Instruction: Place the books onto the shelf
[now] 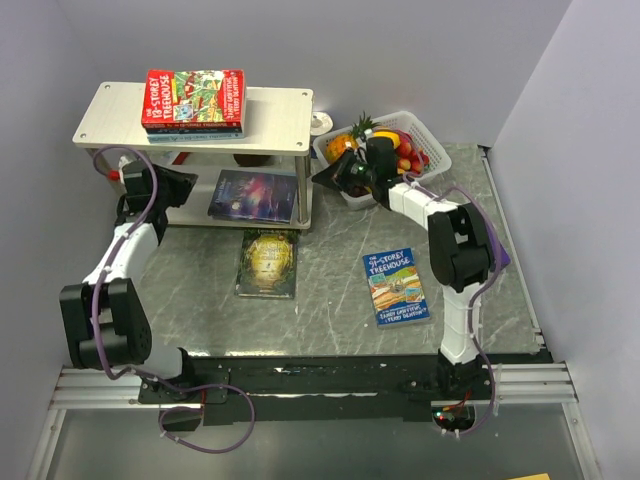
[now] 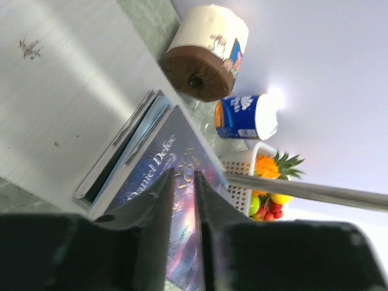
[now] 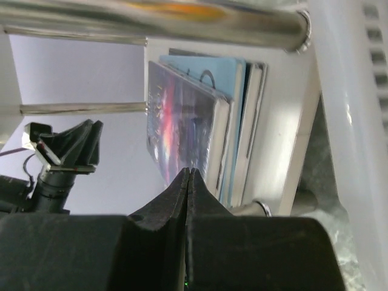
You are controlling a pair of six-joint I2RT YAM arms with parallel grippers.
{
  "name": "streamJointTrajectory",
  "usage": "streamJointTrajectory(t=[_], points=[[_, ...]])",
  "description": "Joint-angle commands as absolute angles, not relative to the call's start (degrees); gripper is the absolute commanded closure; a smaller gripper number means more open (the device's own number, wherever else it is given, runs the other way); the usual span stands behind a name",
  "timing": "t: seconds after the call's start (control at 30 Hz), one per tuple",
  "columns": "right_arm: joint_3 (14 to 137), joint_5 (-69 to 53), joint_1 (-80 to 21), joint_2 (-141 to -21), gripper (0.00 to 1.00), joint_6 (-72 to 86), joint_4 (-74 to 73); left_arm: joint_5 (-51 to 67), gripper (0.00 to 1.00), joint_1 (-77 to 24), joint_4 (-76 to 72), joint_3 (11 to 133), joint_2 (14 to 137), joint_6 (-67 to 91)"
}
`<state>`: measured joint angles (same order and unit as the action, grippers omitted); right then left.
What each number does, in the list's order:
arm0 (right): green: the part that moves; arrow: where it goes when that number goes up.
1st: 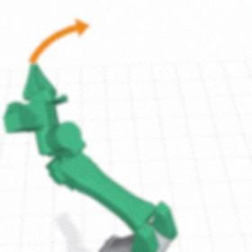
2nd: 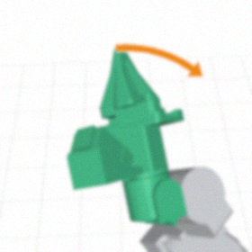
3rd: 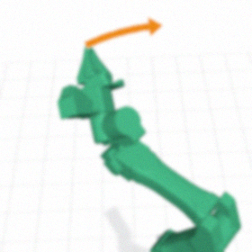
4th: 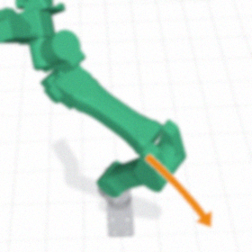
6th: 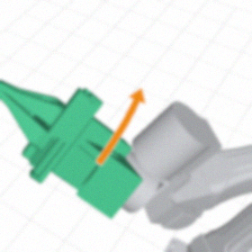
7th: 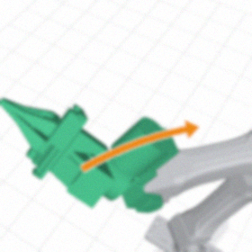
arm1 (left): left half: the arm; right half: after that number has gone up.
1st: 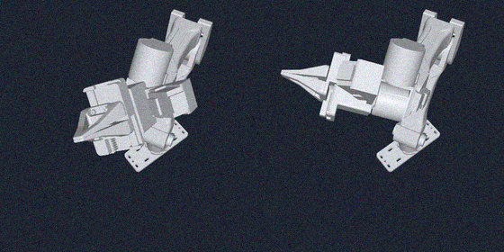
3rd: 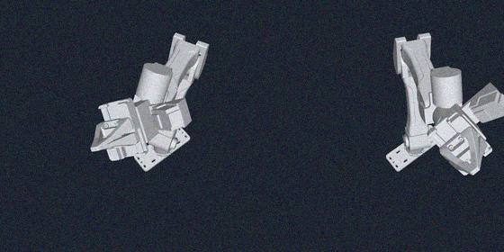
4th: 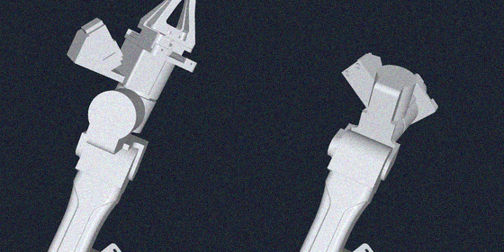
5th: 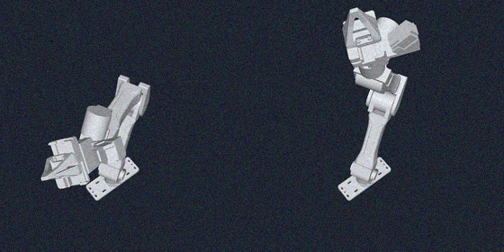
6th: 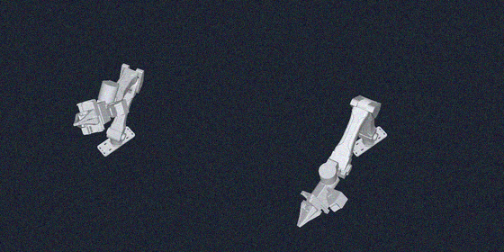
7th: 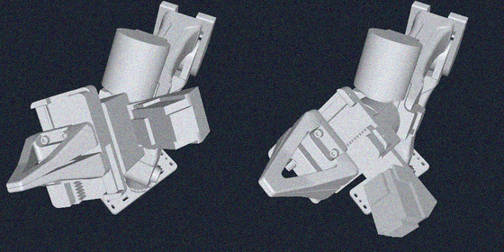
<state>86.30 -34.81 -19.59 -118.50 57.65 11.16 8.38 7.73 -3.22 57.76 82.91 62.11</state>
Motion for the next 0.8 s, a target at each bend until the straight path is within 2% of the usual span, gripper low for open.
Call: streamJointTrajectory(t=[0.0, 0.23, 0.77], points=[[94.0, -37.1, -19.2, -122.0, 1.00, 54.6, 5.6, 10.9, 0.78, 7.7, -3.1, 55.6, 83.5, 59.9], [97.2, -40.2, -19.4, -126.7, 1.00, 54.6, 4.7, 13.9, 0.82, 7.5, -5.5, 52.2, 83.1, 58.4], [105.6, -44.4, -20.8, -132.2, 1.00, 51.2, 0.3, 12.9, 0.82, 7.6, -2.9, 62.7, 96.9, 59.1]])
